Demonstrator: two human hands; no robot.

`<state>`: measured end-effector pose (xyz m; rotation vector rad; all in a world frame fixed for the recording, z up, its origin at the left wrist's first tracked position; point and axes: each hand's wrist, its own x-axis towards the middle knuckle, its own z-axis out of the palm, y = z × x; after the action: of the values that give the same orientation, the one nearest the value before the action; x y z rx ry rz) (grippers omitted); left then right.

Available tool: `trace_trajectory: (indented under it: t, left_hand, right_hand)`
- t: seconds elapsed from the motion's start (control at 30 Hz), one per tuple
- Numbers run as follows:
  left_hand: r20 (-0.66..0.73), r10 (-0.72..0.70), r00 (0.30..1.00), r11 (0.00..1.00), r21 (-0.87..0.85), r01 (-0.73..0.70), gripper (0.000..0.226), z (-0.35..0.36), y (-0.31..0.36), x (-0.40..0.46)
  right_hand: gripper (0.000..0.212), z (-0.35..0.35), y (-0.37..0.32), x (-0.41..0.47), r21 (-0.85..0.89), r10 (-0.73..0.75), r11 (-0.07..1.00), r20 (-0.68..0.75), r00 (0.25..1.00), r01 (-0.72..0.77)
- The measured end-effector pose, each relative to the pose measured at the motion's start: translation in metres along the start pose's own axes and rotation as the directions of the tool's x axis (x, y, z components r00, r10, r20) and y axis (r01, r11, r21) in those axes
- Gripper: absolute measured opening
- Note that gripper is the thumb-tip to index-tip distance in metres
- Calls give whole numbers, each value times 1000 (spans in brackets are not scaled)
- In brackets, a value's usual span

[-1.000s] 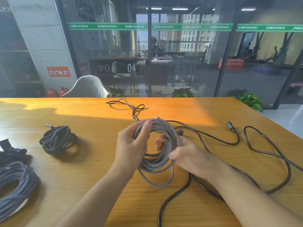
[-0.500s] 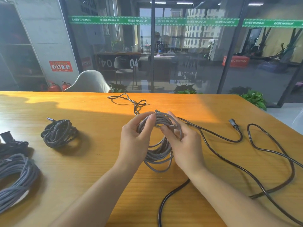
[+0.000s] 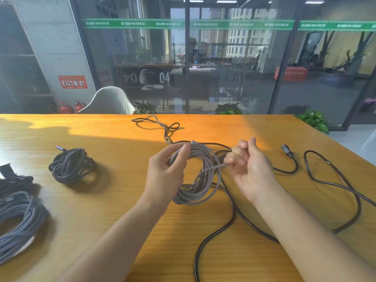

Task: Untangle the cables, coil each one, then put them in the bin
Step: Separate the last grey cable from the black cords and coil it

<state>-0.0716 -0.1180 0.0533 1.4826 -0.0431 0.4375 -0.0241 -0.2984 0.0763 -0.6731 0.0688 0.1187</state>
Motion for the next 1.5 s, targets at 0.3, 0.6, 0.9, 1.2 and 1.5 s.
trace_trajectory:
  t: [0.3,0.6,0.9,1.2,1.5]
  left_hand:
    - [20,-56,998,993,-101,57,31,-14,10,3]
    - [63,-70,996,991,-114,77,33,-13,15,0]
    - [126,-60,990,984,-160,80,37,-12,19,-4]
    - [138,-72,988,974,-202,99,30,-11,19,-5]
    - [115,-60,992,982,-169,79,32,-8,15,-6]
  right_hand:
    - [49,-22,-30,17,-143,-108,988,-336,936,62]
    - [49,-31,-34,25,-188,-121,980,-335,934,59]
    - [26,-42,-13,33,-595,21,803,-25,999,-31]
    - [16,-30,3,12,-898,-19,288,341,940,332]
    - [29,-25,-1,4,-785,280,570,465,840,245]
